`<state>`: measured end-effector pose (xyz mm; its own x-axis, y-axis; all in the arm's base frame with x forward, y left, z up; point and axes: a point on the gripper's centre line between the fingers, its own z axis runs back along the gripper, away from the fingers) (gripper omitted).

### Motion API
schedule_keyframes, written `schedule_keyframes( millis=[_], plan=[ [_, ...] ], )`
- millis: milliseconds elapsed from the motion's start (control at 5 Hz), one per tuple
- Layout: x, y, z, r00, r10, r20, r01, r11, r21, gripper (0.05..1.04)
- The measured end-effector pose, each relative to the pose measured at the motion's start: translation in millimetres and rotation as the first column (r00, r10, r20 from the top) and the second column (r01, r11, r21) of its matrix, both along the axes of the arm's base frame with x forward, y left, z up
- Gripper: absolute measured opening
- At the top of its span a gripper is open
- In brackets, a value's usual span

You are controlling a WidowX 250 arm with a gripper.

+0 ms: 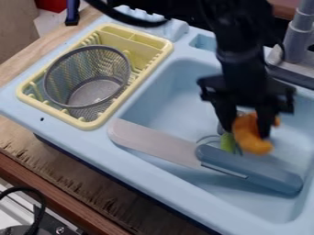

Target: Shrimp moved from the basket to the right side of the sink

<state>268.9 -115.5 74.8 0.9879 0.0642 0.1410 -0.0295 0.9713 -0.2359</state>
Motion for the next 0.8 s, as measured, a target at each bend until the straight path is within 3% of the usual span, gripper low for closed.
schedule_keyframes(
  millis=[200, 400, 600, 800],
  plan=[
    [0.8, -11.1, -8.4, 0.999, -0.036, 0.019, 0.036, 0.999, 0.025, 0.613],
    [2.0, -21.1, -11.7, 0.998, -0.064, 0.024, 0.064, 0.998, -0.011, 0.613],
    [7.4, -23.0, -8.7, 0.998, -0.050, 0.048, 0.050, 0.999, -0.007, 0.690],
    [10.7, -13.0, -9.2, 0.999, -0.030, 0.044, 0.030, 1.000, 0.004, 0.955]
  ],
)
